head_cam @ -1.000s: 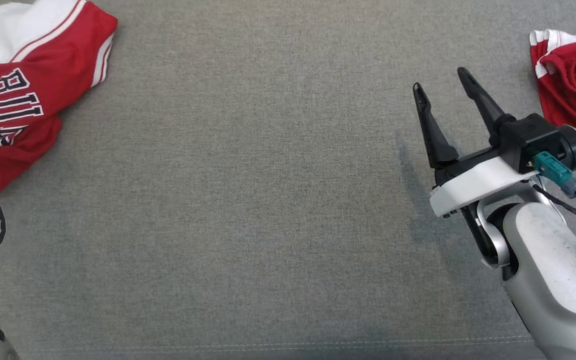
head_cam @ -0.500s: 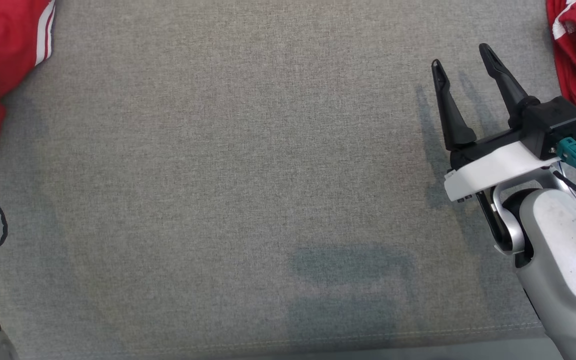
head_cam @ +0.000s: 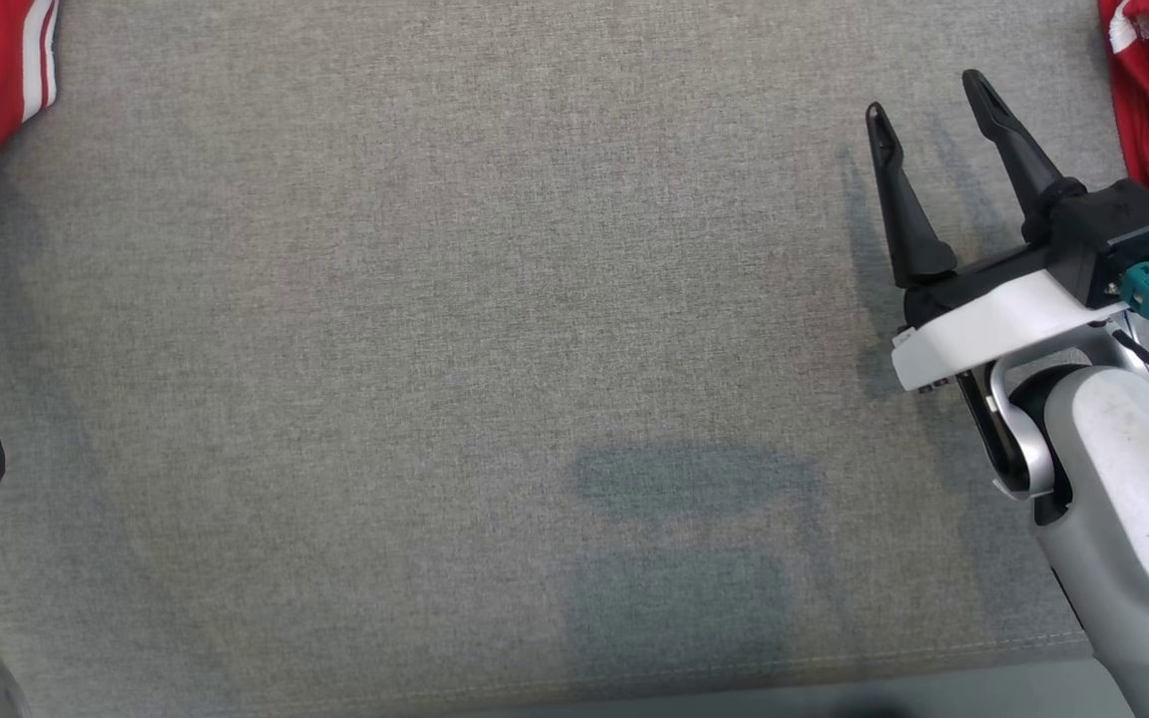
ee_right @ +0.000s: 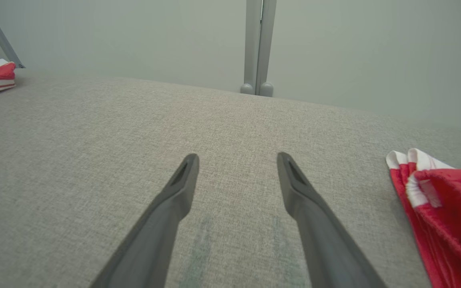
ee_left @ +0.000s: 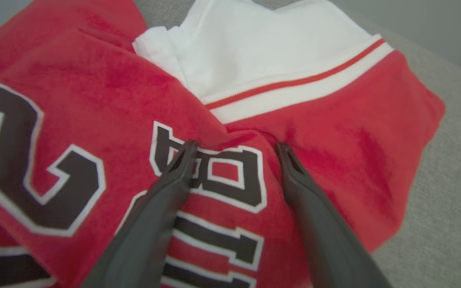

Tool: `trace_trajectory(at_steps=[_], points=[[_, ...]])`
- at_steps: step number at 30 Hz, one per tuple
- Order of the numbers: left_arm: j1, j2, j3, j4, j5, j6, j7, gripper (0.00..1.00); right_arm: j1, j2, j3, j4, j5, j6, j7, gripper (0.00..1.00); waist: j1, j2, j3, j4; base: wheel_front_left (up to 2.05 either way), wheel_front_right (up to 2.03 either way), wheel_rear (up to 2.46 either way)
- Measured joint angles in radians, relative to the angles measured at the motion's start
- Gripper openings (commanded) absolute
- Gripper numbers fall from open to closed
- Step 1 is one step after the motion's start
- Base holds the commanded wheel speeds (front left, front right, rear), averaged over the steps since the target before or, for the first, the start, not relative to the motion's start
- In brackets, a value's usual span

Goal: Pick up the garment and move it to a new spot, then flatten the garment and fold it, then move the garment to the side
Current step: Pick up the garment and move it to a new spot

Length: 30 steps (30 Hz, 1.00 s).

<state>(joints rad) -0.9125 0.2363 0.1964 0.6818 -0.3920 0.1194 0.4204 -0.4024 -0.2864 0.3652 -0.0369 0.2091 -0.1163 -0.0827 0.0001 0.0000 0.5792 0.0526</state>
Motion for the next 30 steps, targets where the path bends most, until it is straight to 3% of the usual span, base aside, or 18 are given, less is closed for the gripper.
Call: trace_trajectory(at_steps=[3,4,7,19,25,30], points=[[-0.005,0.000,-0.001,0.020,0.006,0.000,-0.009,1.00,0.000,-0.004,-0.003,0.000,-0.007,0.000,0.000,1.00,0.0000,0.0000,0.004,-0.002,0.00,0.00,0.00],[-0.006,0.000,-0.001,0.023,0.010,0.000,-0.010,0.88,0.000,-0.003,-0.004,-0.002,-0.007,0.000,0.000,1.00,0.0000,0.0000,0.005,-0.002,0.00,0.00,0.00],[-0.013,0.000,-0.001,0.028,0.020,0.000,-0.038,0.00,0.000,-0.004,-0.011,-0.006,-0.007,0.000,0.000,1.00,0.0000,0.0000,0.009,-0.002,0.00,0.00,0.00],[-0.046,-0.026,-0.007,0.055,0.027,-0.007,-0.166,0.00,0.000,0.003,-0.029,0.019,-0.007,-0.002,-0.033,1.00,0.0000,0.0000,-0.032,0.014,0.00,0.00,0.00],[-0.058,-0.024,-0.020,0.049,0.027,-0.051,-0.229,0.00,0.001,0.015,-0.031,0.050,-0.004,-0.007,-0.058,1.00,-0.0001,0.0000,-0.071,0.023,0.00,0.00,0.00],[-0.076,-0.024,-0.050,0.018,0.028,-0.118,-0.302,0.00,0.006,0.038,-0.032,0.096,0.018,-0.007,-0.086,1.00,-0.0001,0.0000,-0.135,0.033,0.00,0.00,0.00]])
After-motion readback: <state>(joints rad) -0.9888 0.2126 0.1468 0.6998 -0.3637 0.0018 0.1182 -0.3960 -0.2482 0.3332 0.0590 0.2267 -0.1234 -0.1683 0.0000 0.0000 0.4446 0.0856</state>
